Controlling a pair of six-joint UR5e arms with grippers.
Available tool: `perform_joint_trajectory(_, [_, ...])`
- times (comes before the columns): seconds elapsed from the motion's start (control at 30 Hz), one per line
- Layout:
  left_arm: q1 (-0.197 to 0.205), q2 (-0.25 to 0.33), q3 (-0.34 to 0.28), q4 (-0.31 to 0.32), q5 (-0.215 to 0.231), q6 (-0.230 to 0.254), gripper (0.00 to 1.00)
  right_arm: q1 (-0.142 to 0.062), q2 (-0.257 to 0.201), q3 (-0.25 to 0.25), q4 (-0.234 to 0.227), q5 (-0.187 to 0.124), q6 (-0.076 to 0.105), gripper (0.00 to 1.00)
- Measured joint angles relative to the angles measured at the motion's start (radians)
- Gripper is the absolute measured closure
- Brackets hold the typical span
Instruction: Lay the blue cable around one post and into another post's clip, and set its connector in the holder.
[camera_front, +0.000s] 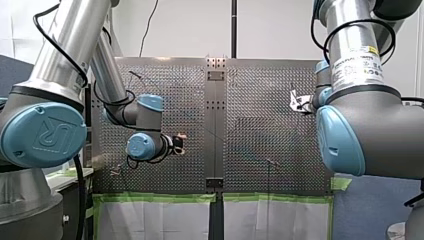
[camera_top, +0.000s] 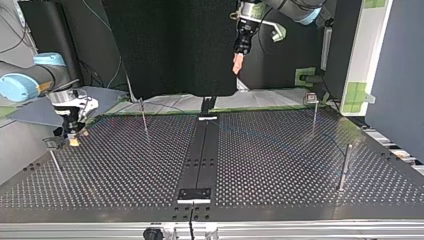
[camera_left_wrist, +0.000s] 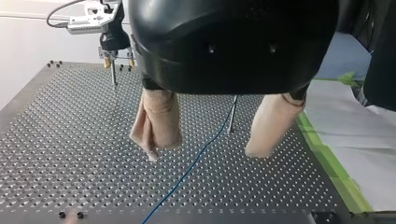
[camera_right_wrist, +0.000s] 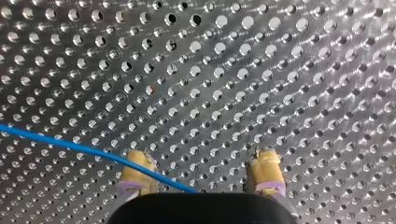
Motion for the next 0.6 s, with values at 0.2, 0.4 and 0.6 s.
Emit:
perform_joint_trajectory(0.2, [0.005, 0.0, -0.018, 0.026, 0.0, -0.003, 0.0, 0.008, -0.004, -0.002, 0.014, 0.003, -0.021, 0.0])
perform_joint_trajectory(0.4, [0.012, 0.0, -0.023, 0.033, 0.005, -0.003, 0.0, 0.016, -0.01, -0.003, 0.028, 0.023, -0.028, 0.0])
perform_joint_trajectory(0.6, [0.016, 0.0, -0.024, 0.034, 0.014, -0.003, 0.0, 0.019, -0.014, -0.003, 0.039, 0.054, -0.03, 0.0])
